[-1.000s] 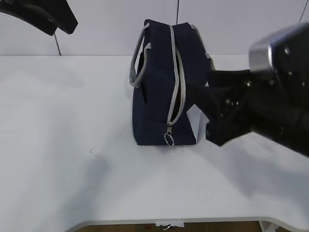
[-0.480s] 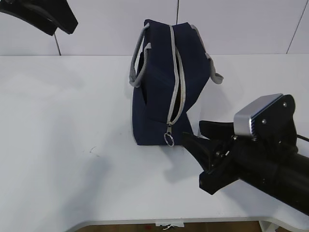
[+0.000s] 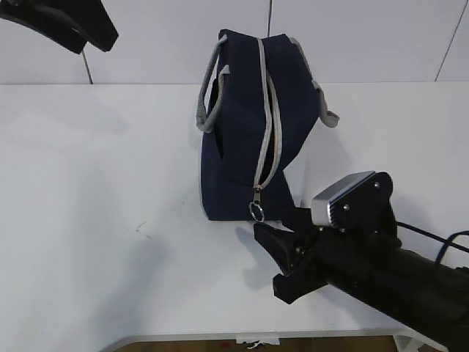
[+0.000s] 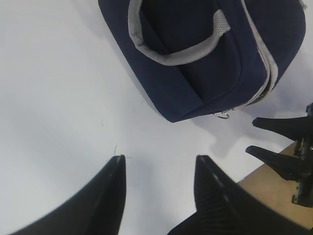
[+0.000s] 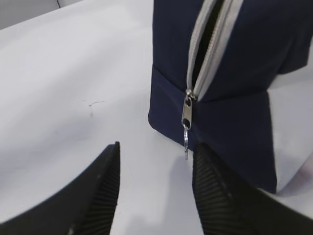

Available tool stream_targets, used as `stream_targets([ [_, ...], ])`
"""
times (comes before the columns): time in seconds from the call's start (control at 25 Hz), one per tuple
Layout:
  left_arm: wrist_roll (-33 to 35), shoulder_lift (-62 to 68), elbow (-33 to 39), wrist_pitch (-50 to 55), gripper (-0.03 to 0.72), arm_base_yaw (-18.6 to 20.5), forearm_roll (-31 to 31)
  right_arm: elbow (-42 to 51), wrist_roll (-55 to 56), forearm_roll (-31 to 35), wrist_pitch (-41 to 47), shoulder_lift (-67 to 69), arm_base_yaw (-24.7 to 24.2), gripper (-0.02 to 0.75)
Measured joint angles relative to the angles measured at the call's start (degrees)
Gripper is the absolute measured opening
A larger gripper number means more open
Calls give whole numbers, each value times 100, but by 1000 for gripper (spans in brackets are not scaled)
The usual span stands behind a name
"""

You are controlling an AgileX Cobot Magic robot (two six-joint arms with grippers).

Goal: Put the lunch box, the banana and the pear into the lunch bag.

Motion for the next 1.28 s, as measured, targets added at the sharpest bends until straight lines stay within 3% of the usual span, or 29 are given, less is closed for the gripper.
stream_targets([
  [0.4,-9,0,0,0,349,0,0,-534,0,368,-40,844,0,382],
  [0.92,-9,0,0,10,349,0,0,-890,146,381,40,1142,0,380],
  [1.28,-9,0,0,10,348,0,0,-890,214,381,75,1191,0,292],
])
